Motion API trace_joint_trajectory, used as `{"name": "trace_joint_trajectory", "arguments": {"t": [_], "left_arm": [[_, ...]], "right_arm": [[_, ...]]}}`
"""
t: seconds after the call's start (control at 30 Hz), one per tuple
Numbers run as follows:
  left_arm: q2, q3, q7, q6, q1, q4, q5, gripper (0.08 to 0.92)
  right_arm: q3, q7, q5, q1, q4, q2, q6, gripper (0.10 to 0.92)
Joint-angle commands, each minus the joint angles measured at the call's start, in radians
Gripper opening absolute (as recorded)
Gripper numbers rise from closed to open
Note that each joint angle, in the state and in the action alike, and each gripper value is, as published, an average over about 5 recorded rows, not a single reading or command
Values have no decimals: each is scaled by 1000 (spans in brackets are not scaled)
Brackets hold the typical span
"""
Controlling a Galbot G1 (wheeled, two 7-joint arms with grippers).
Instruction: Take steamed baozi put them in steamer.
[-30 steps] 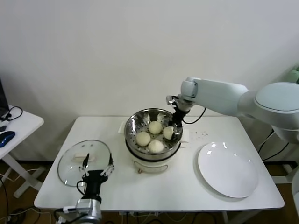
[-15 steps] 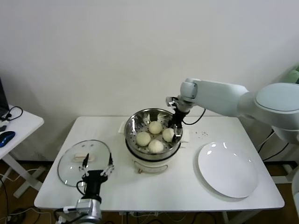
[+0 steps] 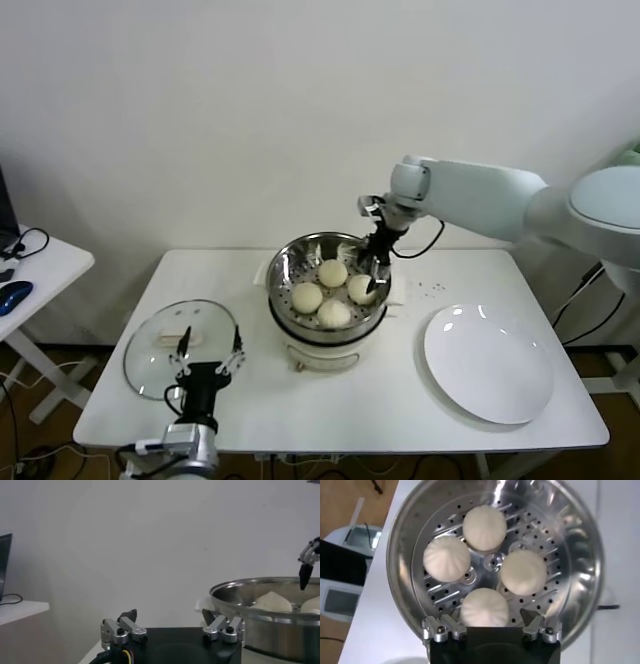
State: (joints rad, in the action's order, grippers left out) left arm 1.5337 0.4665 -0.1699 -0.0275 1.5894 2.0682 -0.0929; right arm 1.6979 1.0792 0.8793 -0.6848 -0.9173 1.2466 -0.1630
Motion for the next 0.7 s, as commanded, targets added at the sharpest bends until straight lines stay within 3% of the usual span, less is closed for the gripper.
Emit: {"name": "trace_joint_trajectory", "arguments": {"t": [0.03,0.4,0.7], "left_arm": [[-11,14,1,-6,-10,7,5,823],[-18,3,5,16,-27,-8,-4,823],[-27,0,46,68,-13,-4,-18,823]], "right_arm": [[-76,-73,5,-98,-172,-176,4,823],[-354,-425,-111,58,-551,-594,-70,823],[-935,-601,-252,629,-683,-841,-17,823]]}}
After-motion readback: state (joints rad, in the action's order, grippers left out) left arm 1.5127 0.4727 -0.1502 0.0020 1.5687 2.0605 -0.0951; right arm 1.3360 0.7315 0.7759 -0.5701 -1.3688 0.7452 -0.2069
